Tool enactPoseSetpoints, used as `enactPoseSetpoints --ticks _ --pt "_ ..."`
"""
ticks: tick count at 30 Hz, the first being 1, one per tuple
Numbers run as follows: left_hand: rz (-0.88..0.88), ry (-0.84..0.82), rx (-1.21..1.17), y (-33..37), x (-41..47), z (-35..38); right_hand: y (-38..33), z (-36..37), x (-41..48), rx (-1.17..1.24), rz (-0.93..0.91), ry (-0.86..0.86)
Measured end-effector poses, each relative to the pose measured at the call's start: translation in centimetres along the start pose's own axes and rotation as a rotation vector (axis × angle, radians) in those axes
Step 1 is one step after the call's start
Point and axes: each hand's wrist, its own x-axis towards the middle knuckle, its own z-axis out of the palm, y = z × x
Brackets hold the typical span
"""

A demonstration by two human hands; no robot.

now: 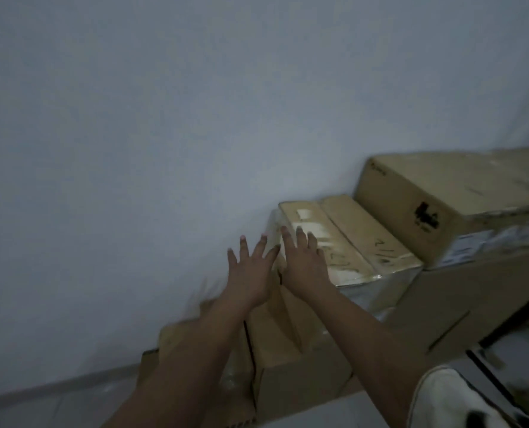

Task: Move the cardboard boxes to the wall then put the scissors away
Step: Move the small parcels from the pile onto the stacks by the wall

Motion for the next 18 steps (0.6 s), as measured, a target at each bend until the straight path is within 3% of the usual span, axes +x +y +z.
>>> enactPoseSetpoints --ticks 4,10,18 --pt "0.077 0.031 0.050 3.9 0.5 -2.4 3.8 -2.7 -1.6 -0.030 0.075 0.117" --pt "0.180 0.014 0.045 11.5 0.4 -3.8 10.6 -5.7 -5.4 -0.026 0.183 0.081" --pt "0.331 -0.003 0.056 26.6 -1.6 -3.9 22.6 -8.8 -14.3 -0.071 0.274 0.099"
